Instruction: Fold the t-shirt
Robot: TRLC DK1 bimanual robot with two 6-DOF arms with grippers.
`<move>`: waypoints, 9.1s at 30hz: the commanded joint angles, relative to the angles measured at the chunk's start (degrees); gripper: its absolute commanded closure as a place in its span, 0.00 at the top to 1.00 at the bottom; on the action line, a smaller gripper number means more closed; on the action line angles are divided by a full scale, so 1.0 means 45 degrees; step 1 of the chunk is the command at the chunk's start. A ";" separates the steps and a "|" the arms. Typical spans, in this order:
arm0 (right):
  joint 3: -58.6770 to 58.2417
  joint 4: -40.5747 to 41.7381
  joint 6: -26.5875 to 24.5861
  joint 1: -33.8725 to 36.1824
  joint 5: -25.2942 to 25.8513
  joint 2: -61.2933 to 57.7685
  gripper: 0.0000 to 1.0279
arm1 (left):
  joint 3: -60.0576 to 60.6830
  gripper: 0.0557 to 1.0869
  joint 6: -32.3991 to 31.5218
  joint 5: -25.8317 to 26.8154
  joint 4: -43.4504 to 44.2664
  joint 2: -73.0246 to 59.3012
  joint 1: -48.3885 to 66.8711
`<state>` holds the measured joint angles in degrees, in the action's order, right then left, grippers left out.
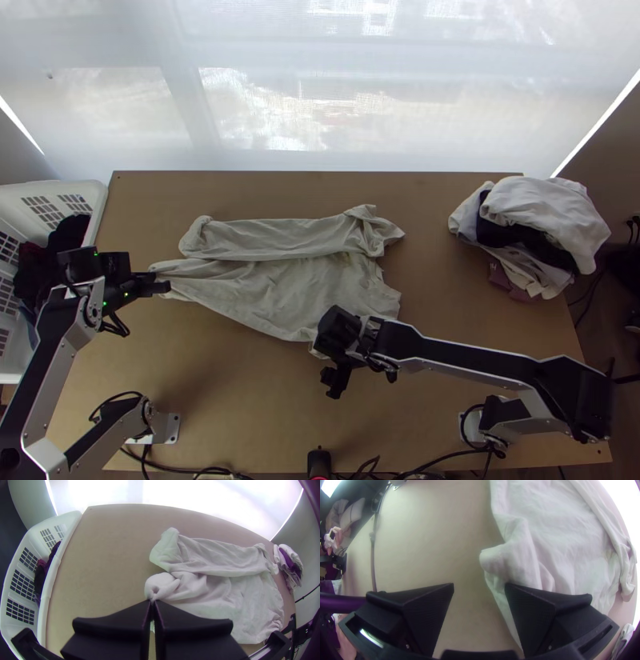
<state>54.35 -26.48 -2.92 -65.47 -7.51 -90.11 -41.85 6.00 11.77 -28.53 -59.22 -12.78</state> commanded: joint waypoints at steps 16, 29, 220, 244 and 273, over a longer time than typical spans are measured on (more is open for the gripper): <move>0.0950 0.0533 -0.0660 0.3143 0.0165 -0.1051 0.70 | 0.0647 0.03 0.0112 0.0158 0.0540 -0.0140 -0.0110; 0.1106 0.0142 -0.0484 0.3534 0.0477 0.0355 0.86 | 0.0822 0.03 -0.0025 0.0177 0.0638 -0.0199 -0.0052; 0.6673 0.2584 -0.3922 0.9432 0.0809 -0.4059 0.03 | 0.0432 0.03 0.1694 0.0646 0.1048 -0.0746 -0.0442; 0.5853 0.2291 -0.3531 0.9471 0.1180 -0.4762 0.21 | 0.0354 0.03 0.1577 0.0666 0.3177 -0.4262 0.0300; 0.6009 -0.2436 -0.2301 0.4999 0.1219 -0.0758 0.96 | -0.1014 0.92 0.0815 0.1896 -0.3659 -0.2250 0.1335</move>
<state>83.35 -36.56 -15.35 -35.24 -1.98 -94.41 -44.75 13.72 19.86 -40.53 -67.70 -9.63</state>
